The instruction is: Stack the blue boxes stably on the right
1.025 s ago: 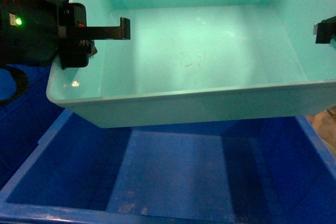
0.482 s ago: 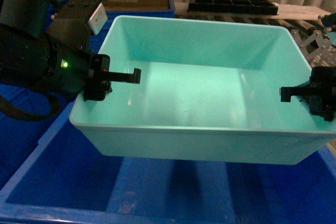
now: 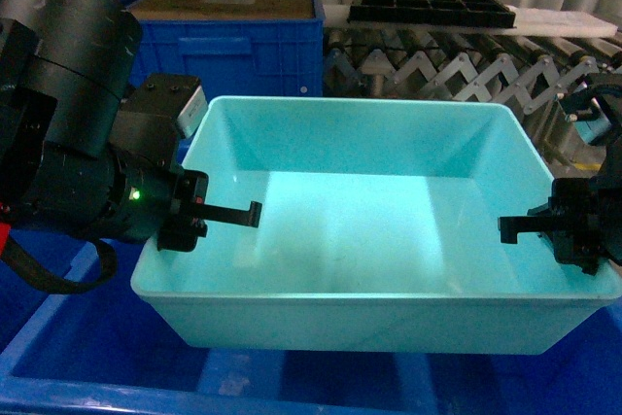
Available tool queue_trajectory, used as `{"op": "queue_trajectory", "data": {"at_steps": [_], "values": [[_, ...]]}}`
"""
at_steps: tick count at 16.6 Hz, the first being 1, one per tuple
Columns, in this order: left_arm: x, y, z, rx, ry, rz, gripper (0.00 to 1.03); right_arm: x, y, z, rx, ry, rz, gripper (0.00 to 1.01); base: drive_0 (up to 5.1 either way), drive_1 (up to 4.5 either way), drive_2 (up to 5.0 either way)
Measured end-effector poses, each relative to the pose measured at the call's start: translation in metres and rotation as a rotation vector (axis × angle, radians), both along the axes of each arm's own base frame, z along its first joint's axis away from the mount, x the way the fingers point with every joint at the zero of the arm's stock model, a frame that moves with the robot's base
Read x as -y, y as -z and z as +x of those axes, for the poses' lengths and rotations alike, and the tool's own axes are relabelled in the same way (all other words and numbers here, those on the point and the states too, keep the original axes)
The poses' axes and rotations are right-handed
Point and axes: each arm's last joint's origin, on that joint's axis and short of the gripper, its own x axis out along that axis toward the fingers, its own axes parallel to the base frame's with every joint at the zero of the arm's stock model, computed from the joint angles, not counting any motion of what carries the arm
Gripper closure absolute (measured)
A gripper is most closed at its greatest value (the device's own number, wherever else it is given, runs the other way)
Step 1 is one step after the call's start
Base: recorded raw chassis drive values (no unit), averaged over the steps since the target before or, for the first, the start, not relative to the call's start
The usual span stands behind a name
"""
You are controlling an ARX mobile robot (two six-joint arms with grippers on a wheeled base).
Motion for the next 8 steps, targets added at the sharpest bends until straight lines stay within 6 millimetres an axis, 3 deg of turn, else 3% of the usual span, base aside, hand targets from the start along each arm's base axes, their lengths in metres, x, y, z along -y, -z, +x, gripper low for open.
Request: {"op": "queue_trajectory", "data": {"at_steps": [4, 8], "values": [[-0.002, 0.018, 0.001, -0.06, 0.001, 0.011, 1.01, -0.003, 0.018, -0.006, -0.059, -0.007, -0.015, 0.99, 0.0, 0.0, 0.0], [-0.002, 0.017, 0.003, -0.05, -0.001, 0.009, 1.01, -0.004, 0.017, -0.005, -0.051, -0.004, -0.016, 0.99, 0.0, 0.0, 0.0]]}}
